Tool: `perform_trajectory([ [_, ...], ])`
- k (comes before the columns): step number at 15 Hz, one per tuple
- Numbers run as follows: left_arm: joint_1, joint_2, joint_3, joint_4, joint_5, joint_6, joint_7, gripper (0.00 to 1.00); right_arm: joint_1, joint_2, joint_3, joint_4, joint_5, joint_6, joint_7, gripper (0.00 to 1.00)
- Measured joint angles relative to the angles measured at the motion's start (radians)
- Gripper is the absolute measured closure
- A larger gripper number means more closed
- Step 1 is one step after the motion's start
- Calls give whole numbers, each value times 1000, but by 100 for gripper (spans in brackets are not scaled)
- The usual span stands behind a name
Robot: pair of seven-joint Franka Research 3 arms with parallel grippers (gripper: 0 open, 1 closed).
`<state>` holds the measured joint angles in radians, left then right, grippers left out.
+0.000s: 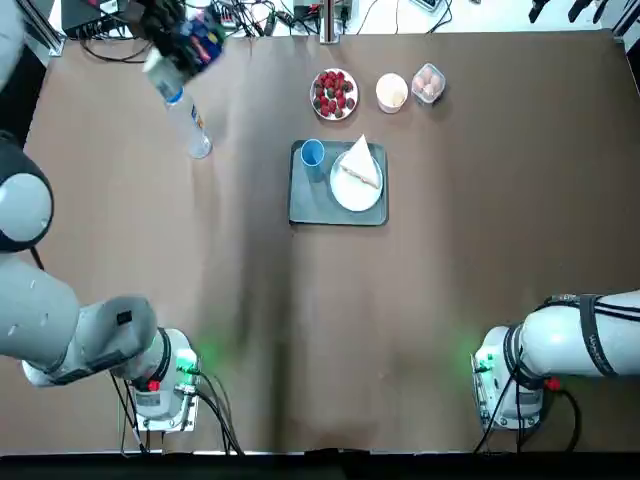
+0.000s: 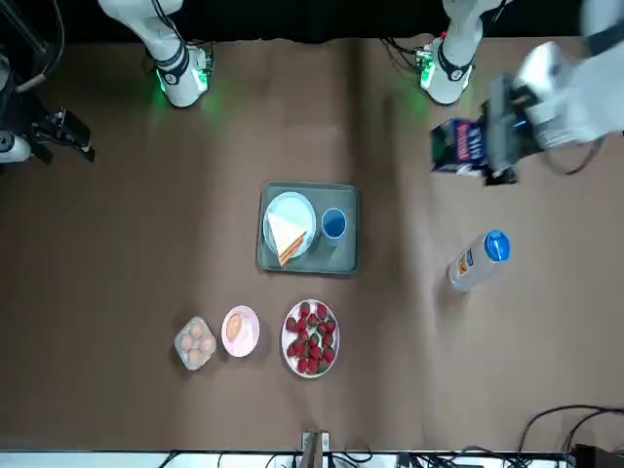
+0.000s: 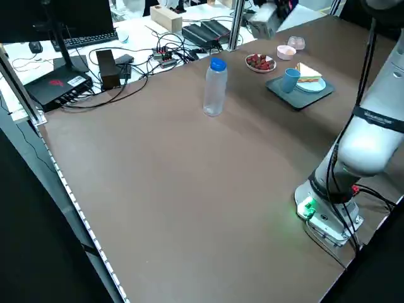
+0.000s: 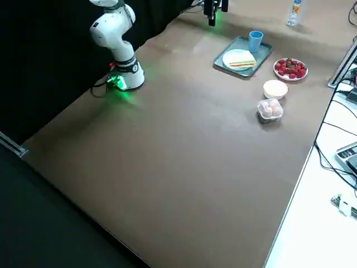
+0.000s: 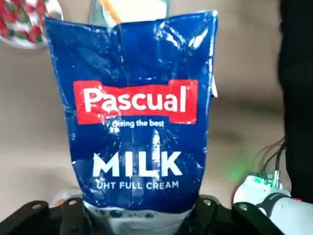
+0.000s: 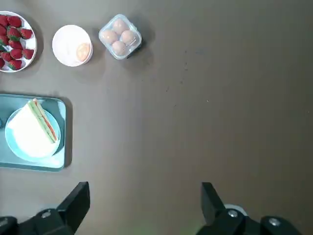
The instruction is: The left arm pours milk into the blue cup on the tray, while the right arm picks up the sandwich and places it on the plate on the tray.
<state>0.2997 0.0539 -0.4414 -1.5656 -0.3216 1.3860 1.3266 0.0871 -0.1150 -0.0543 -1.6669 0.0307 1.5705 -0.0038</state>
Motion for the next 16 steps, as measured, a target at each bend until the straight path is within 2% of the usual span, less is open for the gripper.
perform_trajectory([
  [5, 399, -34, 3, 42, -247, -172, 354, 41, -1, 0, 0, 0, 0, 5, 0, 0],
  [6, 473, -25, 5, 43, -283, -198, 420, 41, -1, 0, 0, 0, 0, 6, 0, 0],
  [7, 602, 16, 7, 43, -341, -249, 509, 41, -2, 0, 0, 0, 0, 6, 0, 0],
  [8, 655, 47, 7, 44, -367, -260, 538, 41, -2, 0, 0, 0, 0, 7, 0, 0],
  [11, 757, 188, 10, 54, -402, -270, 633, 42, -2, 0, 0, 0, 0, 7, 0, 0],
  [16, 737, 493, 10, 102, -406, -198, 809, 42, -2, 0, 0, 0, 0, 7, 0, 0],
])
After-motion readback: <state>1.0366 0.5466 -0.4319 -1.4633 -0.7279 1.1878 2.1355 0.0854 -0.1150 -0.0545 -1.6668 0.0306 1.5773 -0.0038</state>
